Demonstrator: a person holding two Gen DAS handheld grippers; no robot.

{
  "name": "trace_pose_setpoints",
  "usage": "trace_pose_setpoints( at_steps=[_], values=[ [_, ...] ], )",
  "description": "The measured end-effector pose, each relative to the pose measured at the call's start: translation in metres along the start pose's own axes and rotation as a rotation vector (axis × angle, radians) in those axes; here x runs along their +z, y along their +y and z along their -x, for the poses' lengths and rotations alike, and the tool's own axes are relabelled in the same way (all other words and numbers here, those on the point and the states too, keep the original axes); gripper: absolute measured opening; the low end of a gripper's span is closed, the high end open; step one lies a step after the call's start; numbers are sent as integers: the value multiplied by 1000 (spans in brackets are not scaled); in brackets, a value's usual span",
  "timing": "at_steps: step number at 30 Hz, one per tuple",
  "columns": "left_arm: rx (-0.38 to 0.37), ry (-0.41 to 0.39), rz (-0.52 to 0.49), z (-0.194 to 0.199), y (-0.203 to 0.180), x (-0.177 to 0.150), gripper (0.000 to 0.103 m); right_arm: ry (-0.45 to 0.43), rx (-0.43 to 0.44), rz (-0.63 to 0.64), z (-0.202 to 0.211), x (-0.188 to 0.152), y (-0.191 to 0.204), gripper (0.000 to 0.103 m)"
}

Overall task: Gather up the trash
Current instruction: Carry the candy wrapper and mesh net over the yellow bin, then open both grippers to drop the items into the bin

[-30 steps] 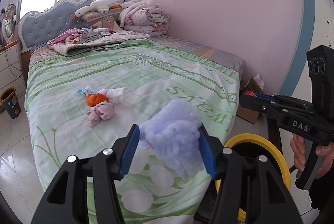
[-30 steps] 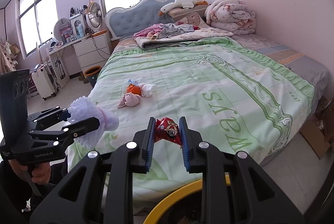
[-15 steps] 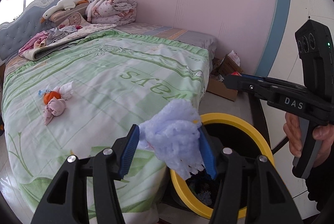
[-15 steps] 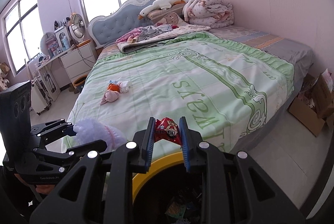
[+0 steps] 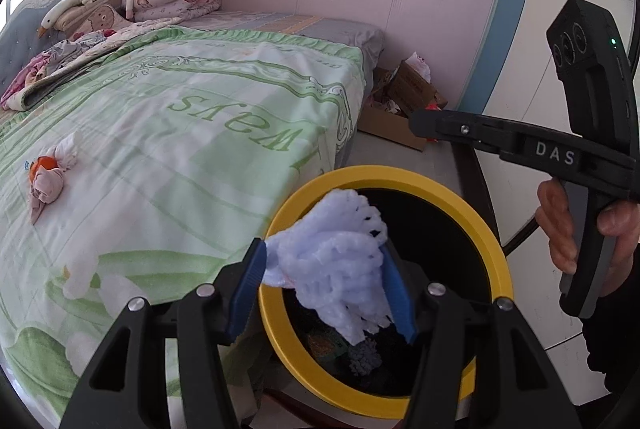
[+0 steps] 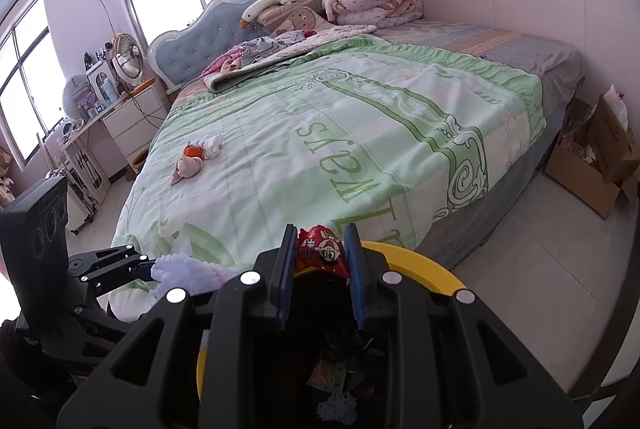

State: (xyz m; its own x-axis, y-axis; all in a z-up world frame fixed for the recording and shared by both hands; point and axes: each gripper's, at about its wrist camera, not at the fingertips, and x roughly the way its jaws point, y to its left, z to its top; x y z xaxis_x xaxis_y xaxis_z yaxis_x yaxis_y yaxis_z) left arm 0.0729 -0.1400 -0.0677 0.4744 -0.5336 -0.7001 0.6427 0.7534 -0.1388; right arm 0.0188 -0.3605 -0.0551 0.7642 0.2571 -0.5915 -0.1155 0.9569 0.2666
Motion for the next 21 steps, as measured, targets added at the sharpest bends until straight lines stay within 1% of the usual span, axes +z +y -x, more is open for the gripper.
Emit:
trace_pose_setpoints(
  at_steps=[3,9,12,14,18,21],
  values=[
    [-16,22,5,-6,-2,-3,56,20,13,-27,-4,-5,-8,23],
    [-30,48,9,-11,-6,-7,57,30,13,-60,-9,-11,-18,24],
    [-36,49,8,-10,-6,-7,59,31,11,-72,-10,-12,-21,28],
    [-43,49,11,-10,-6,-7,60,31,16,-86,-9,-11,-24,33],
    [-49,47,21,-10,-5,-5,62,22,7,-95,-7,-10,-26,33],
    [-50,43,23,-10,-5,-4,63,16,5,-99,-4,-9,-27,37]
  ],
)
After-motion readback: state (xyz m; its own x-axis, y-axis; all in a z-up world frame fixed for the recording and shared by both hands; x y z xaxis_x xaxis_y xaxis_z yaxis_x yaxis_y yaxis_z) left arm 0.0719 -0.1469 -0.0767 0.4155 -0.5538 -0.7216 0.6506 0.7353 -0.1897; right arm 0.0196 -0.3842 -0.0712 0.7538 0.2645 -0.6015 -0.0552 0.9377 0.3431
